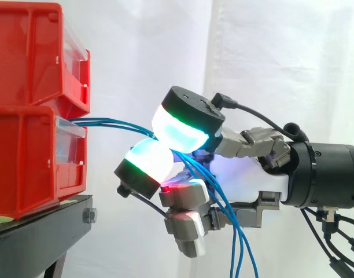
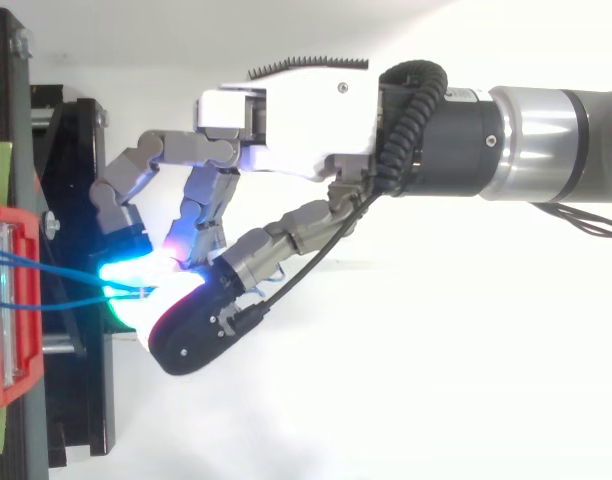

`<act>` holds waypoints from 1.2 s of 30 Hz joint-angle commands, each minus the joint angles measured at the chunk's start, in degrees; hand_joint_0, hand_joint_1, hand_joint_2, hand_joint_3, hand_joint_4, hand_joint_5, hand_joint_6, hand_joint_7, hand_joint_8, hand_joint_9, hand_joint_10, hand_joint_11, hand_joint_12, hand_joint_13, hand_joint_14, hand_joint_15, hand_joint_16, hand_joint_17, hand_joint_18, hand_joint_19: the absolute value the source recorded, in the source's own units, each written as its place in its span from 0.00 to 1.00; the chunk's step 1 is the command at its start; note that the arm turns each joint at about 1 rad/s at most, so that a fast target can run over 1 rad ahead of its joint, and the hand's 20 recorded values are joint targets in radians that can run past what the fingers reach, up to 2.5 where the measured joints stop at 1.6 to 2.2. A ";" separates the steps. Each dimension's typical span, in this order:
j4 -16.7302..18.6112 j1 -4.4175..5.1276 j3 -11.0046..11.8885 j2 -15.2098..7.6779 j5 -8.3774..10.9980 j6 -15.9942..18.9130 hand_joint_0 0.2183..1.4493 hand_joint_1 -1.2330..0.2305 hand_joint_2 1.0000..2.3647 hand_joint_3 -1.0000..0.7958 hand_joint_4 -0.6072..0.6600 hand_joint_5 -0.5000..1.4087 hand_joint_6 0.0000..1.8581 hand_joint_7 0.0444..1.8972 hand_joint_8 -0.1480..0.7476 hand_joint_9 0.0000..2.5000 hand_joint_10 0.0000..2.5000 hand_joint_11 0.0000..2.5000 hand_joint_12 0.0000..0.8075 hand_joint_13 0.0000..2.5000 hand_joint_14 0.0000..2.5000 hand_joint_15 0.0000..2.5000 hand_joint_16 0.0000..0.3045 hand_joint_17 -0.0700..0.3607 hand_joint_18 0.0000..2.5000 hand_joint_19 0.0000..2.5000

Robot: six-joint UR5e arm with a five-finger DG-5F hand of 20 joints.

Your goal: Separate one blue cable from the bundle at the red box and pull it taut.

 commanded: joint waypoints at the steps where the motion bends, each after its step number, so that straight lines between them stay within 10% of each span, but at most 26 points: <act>1: 0.00 0.00 0.03 0.00 -0.01 0.00 0.49 0.19 0.00 0.28 0.41 0.18 0.50 0.65 0.49 0.46 0.01 0.50 0.47 0.45 0.01 0.35 0.14 0.38 0.38 0.34; 14: 0.00 -0.09 0.03 0.00 -0.01 -0.09 0.19 0.31 0.00 0.28 0.54 0.19 0.47 0.56 0.56 0.51 0.01 0.49 0.54 0.49 0.01 0.35 0.16 0.42 0.44 0.34; 22: 0.00 -0.09 -0.06 0.00 -0.01 -0.09 0.31 0.51 0.00 0.28 0.52 0.19 0.47 0.62 0.51 0.51 0.01 0.50 0.46 0.48 0.01 0.37 0.12 0.36 0.39 0.38; 29: 0.00 -0.09 -0.06 0.00 -0.10 -0.09 0.35 0.27 0.01 0.44 0.48 0.18 0.49 0.64 0.50 0.49 0.01 0.51 0.48 0.47 0.01 0.36 0.13 0.37 0.40 0.38; 36: 0.09 -0.09 0.03 0.00 -0.10 -0.09 0.50 0.21 0.00 0.28 0.38 0.18 0.50 0.66 0.48 0.48 0.01 0.50 0.47 0.46 0.01 0.36 0.14 0.39 0.39 0.36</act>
